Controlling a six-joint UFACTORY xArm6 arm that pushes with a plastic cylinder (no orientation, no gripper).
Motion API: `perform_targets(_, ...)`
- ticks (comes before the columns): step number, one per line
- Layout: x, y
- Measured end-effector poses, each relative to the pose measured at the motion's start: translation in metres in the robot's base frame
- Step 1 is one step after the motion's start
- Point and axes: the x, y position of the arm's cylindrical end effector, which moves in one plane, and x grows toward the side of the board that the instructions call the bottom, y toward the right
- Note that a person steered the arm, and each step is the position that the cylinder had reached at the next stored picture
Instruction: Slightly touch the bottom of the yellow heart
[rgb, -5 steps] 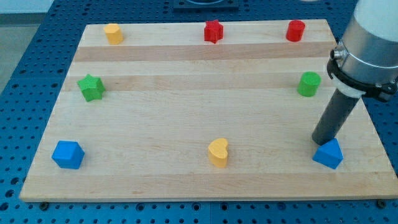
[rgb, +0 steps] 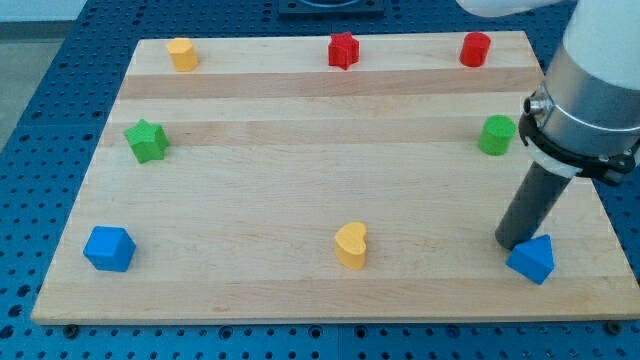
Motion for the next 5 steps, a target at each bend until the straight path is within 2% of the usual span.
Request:
perform_targets(2,0.004,-0.011)
perform_targets(5,0.013,-0.083)
